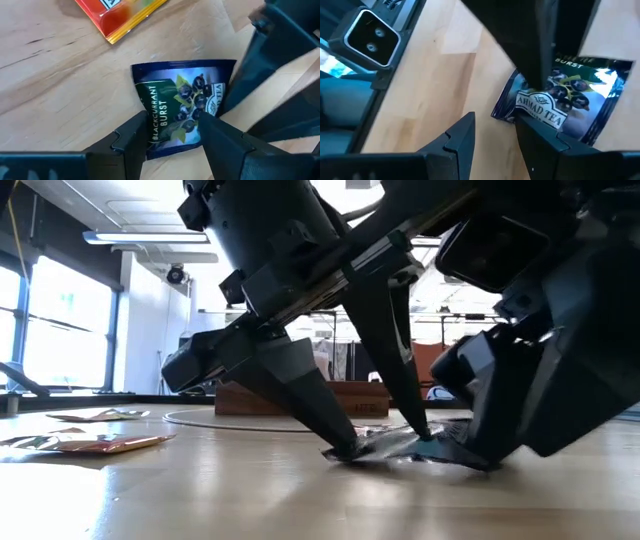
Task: Pick & Place Tea
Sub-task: Put the purple tea bag into the left section of the wooden organizer
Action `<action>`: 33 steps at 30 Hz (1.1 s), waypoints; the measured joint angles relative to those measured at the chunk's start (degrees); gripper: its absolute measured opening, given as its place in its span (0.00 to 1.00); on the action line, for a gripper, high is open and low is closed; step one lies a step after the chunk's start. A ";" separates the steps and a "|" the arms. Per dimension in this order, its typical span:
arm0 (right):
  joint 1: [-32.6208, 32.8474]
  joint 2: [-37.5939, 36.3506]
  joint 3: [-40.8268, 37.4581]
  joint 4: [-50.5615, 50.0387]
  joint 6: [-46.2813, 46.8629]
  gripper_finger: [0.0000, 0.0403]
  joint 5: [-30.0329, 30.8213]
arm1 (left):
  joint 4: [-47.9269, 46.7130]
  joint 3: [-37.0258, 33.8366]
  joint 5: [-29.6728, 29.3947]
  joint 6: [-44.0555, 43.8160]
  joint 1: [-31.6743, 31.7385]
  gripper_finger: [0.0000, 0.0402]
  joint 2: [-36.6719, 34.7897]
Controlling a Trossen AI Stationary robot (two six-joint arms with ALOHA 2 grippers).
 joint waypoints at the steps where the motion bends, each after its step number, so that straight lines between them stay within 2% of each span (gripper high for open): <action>1: 0.48 -0.02 0.01 -0.06 0.99 0.35 -0.12 | -0.30 0.04 0.11 -0.27 0.00 0.44 0.00; 7: 4.14 -0.11 0.10 -1.64 7.08 0.35 6.16 | -0.63 0.10 0.11 -0.36 -0.02 0.44 -0.01; 15: 5.40 -0.15 0.11 -3.24 8.25 0.35 11.70 | -0.09 0.08 1.23 1.87 -0.05 0.42 -0.02; 22: 4.32 -0.28 0.23 -7.33 7.79 0.35 15.83 | -0.55 -0.01 0.26 3.48 -0.12 0.24 0.00; 29: 3.89 -0.31 0.21 -7.68 7.34 0.35 15.75 | -0.28 -0.03 0.70 7.02 0.32 0.03 0.07; 33: 3.84 -0.31 0.17 -7.27 7.47 0.35 13.06 | -1.09 0.06 0.96 7.55 0.84 0.02 0.07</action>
